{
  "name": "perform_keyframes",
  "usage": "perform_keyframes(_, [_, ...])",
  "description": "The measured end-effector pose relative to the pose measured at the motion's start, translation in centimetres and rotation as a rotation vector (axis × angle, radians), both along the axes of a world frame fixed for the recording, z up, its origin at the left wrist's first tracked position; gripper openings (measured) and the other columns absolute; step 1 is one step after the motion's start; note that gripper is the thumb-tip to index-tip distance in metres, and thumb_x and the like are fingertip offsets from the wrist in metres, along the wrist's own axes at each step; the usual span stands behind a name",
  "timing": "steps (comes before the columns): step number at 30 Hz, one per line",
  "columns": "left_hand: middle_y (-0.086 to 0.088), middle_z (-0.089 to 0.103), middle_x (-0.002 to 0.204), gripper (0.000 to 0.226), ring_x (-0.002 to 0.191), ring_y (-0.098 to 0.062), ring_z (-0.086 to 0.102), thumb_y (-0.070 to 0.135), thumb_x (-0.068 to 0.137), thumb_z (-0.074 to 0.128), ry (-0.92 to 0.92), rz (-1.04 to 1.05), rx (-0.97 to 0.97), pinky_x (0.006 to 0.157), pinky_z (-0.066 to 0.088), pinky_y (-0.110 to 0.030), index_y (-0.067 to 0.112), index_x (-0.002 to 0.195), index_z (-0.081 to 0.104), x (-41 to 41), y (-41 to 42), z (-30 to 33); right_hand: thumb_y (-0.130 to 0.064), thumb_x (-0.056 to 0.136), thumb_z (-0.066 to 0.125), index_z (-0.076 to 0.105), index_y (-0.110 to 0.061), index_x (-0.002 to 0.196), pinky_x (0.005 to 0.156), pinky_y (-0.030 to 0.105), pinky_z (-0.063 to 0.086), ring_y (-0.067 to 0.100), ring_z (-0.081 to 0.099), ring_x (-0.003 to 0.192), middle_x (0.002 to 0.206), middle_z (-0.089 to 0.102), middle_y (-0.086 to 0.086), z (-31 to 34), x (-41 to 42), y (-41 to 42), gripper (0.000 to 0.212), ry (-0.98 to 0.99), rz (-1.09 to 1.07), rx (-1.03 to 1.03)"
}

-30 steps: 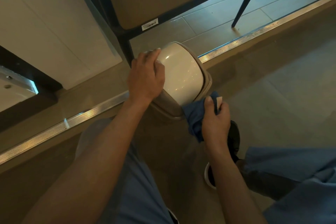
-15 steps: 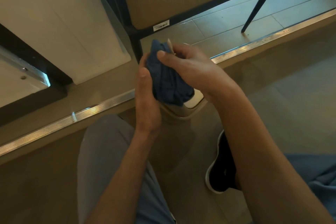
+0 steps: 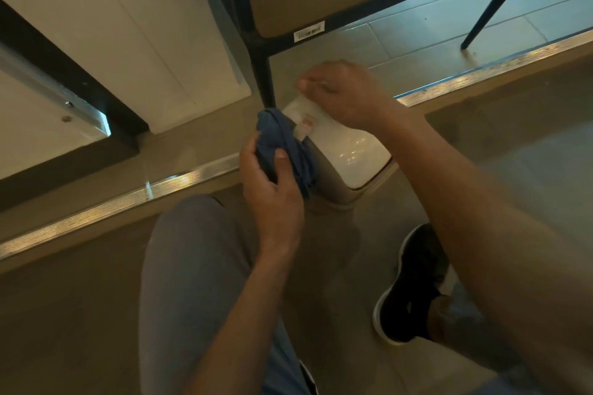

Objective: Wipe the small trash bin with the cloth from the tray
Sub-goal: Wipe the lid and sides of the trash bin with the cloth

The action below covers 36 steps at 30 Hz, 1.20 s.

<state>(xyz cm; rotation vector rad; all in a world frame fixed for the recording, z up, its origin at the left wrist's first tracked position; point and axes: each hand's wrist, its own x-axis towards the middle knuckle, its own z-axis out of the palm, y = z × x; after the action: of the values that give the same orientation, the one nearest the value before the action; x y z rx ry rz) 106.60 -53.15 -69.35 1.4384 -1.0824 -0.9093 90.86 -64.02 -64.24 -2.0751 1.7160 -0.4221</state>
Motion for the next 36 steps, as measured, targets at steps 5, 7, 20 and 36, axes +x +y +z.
perform_keyframes(5, [-0.008,0.035,0.152,0.044,0.139,-0.021,0.04,0.021,0.102,0.056,-0.349,-0.095,-0.111,0.11,0.043,-0.043,0.023,0.143,0.041,-2.9,4.1,-3.6,-0.043,0.108,0.029,0.067,-0.028,0.126,0.117,0.042,0.023,0.02,0.051,0.131,0.134,0.064,-0.004,-3.5,-0.2,0.5,0.044,0.198,-0.03,-0.193])
perform_keyframes(7, [-0.011,0.032,0.153,0.043,0.139,-0.024,0.038,0.017,0.099,0.06,-0.461,-0.158,-0.164,0.11,0.042,-0.042,0.023,0.139,0.045,-3.7,6.4,-5.1,-0.041,0.108,0.031,0.069,-0.027,0.122,0.116,0.044,0.026,0.021,0.054,0.127,0.129,0.067,-0.004,-4.0,0.2,0.7,0.043,0.209,-0.051,-0.265])
perform_keyframes(20, [0.003,0.055,0.142,0.036,0.113,-0.033,0.046,0.016,0.087,0.058,-1.049,-0.535,-0.269,0.082,0.044,-0.044,0.03,0.12,0.066,-6.5,6.7,-4.2,-0.039,0.106,0.033,0.072,-0.027,0.114,0.115,0.05,0.028,0.021,0.057,0.123,0.123,0.069,-0.005,-4.7,0.6,0.7,0.041,0.193,-0.11,-0.362])
perform_keyframes(36, [0.003,0.057,0.14,0.043,0.11,-0.035,0.048,0.017,0.086,0.048,-1.099,-0.553,-0.282,0.083,0.047,-0.044,0.035,0.119,0.07,-1.3,5.9,-3.3,-0.039,0.105,0.033,0.071,-0.028,0.112,0.114,0.053,0.028,0.022,0.057,0.123,0.121,0.07,-0.005,-5.2,1.6,0.7,0.041,0.224,-0.256,-0.391])
